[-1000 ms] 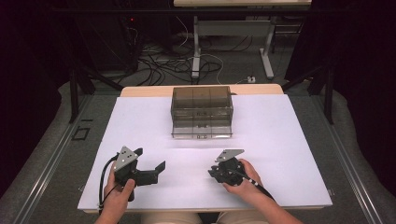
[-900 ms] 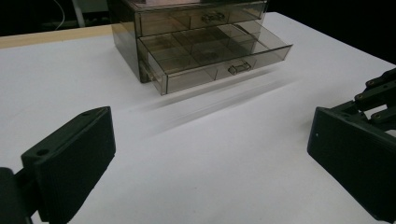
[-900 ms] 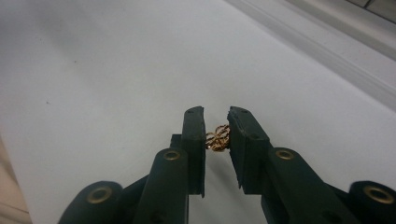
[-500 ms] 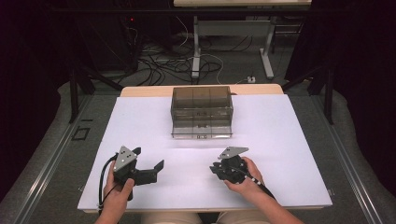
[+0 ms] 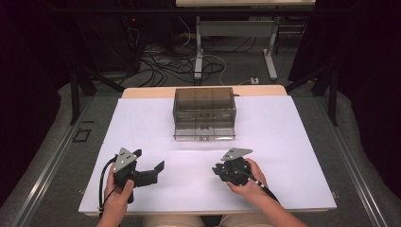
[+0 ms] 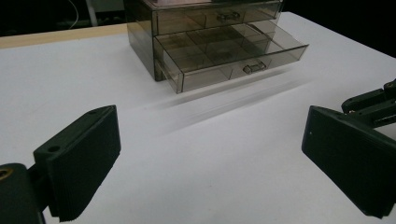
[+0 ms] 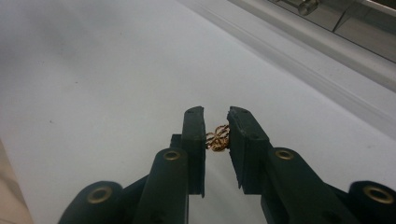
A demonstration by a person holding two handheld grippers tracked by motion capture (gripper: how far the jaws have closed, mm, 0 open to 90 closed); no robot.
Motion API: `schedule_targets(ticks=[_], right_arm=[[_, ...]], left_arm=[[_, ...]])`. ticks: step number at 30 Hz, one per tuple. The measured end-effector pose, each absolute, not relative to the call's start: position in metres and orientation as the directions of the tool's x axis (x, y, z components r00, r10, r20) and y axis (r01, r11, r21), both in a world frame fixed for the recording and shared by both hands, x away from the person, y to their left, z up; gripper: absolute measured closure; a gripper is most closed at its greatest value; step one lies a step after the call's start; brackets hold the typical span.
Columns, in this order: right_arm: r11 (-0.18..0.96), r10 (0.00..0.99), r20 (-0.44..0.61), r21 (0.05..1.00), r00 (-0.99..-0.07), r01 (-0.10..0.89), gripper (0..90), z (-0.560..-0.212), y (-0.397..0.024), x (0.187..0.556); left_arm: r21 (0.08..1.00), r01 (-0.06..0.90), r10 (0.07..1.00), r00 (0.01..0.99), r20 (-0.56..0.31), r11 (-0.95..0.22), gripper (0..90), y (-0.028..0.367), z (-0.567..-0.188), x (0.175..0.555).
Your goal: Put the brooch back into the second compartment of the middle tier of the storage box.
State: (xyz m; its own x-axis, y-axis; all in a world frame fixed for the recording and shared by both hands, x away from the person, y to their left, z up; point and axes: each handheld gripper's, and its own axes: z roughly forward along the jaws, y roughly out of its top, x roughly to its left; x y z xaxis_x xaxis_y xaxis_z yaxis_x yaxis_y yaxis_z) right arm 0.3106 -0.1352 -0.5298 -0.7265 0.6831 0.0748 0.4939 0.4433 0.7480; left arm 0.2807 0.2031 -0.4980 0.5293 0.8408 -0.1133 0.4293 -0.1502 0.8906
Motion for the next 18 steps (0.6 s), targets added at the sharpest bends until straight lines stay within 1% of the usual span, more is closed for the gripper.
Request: schedule_targets(ticks=[2,3,8,18], right_arm=[[0.442,0.685,0.08,0.744,-0.724,0.501,76.4,-0.529,-0.135,0.311],[0.436,0.687,0.079,0.75,-0.722,0.497,76.4,-0.53,-0.135,0.311],[0.451,0.682,0.079,0.737,-0.727,0.504,76.4,-0.528,-0.135,0.31],[0.434,0.686,0.082,0.753,-0.723,0.496,76.5,-0.525,-0.135,0.311]], left_arm=[[0.889,0.432,0.843,0.526,-0.114,-0.15,4.9,0.204,-0.498,0.281],[0.889,0.438,0.844,0.52,-0.131,-0.132,4.9,0.204,-0.499,0.281],[0.887,0.449,0.845,0.512,-0.155,-0.11,4.8,0.206,-0.501,0.282],[0.885,0.458,0.862,0.48,-0.165,-0.085,2.0,0.216,-0.506,0.285]])
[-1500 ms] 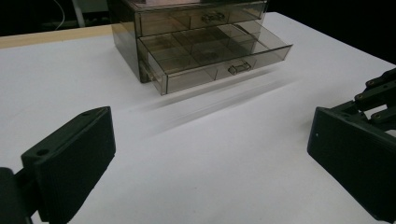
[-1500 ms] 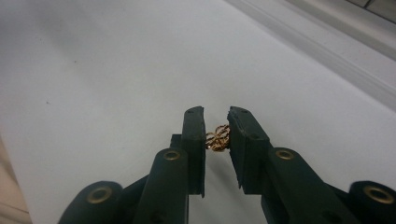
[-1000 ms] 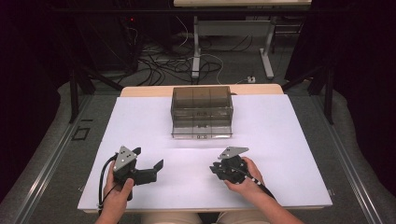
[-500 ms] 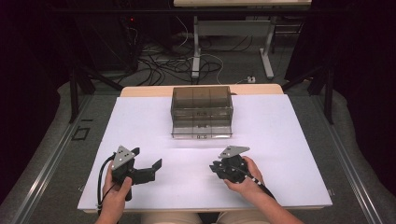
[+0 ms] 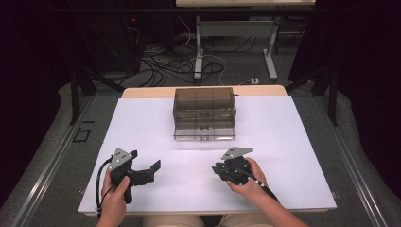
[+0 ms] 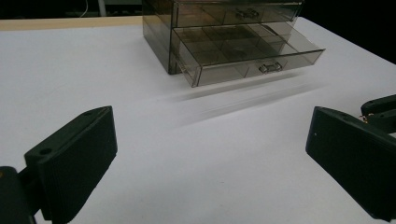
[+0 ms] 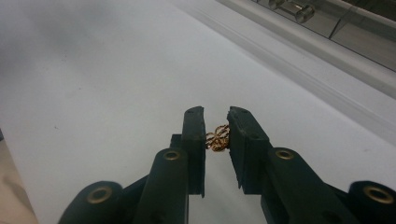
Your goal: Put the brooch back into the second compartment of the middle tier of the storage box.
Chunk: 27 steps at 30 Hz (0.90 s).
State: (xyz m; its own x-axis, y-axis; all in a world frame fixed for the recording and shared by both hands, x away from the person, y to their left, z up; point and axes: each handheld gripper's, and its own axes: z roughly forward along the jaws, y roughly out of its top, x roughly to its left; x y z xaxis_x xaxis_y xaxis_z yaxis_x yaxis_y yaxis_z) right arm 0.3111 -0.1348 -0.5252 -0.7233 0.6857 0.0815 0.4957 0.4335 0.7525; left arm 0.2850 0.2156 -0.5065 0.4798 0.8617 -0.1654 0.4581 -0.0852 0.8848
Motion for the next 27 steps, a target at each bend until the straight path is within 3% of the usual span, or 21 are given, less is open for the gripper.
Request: schedule_targets(ticks=[27], right_arm=[[0.385,0.716,0.113,0.759,-0.689,0.525,76.4,-0.505,-0.15,0.319]], left_arm=[[0.883,0.465,0.866,0.468,-0.178,-0.07,0.6,0.222,-0.51,0.285]])
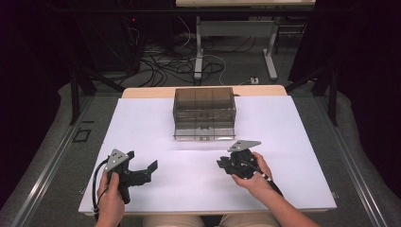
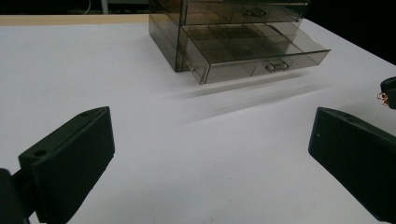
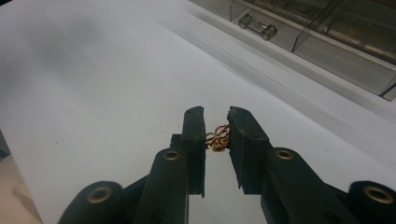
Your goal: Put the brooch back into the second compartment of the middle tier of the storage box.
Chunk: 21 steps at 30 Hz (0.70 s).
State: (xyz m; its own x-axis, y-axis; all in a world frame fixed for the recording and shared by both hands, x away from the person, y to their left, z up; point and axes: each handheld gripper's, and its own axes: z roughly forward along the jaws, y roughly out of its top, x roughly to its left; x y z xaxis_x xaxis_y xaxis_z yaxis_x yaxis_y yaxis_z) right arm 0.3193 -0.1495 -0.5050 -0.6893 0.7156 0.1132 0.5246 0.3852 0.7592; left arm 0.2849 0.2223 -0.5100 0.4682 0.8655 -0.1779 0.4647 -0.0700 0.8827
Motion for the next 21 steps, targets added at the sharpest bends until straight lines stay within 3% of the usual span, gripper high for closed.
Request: schedule_targets(ticks=[21], right_arm=[[0.382,0.731,0.103,0.757,-0.675,0.529,76.4,-0.475,-0.145,0.345]], left_arm=[[0.878,0.471,0.86,0.479,-0.177,-0.082,0.6,0.219,-0.511,0.285]])
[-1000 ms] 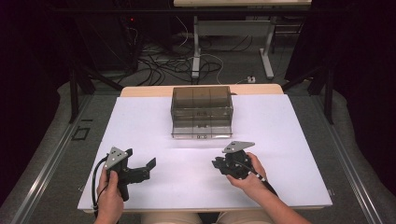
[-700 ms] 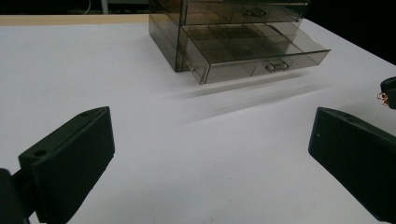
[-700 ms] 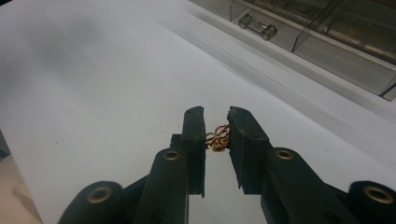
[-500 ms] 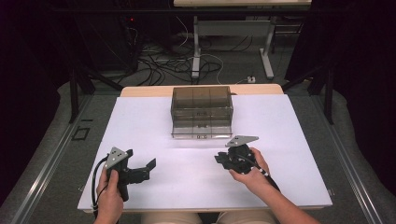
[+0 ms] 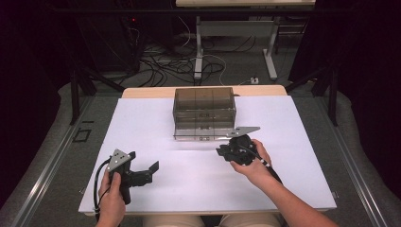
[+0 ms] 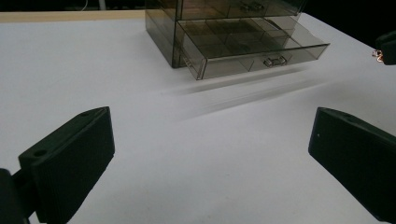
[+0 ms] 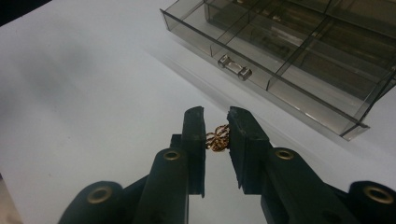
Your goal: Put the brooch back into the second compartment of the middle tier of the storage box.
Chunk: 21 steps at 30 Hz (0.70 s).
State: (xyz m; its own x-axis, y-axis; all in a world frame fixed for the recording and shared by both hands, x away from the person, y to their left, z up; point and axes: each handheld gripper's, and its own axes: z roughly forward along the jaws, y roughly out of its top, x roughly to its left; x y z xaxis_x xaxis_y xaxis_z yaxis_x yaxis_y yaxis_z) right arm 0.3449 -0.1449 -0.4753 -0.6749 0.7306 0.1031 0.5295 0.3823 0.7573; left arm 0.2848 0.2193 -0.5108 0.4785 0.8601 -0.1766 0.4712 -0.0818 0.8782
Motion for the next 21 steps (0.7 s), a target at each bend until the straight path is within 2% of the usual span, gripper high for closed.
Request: schedule_targets(ticks=[21], right_arm=[[0.391,0.739,0.115,0.729,-0.664,0.562,76.4,-0.458,-0.13,0.371]], left_arm=[[0.878,0.472,0.857,0.482,-0.181,-0.08,0.6,0.219,-0.511,0.285]])
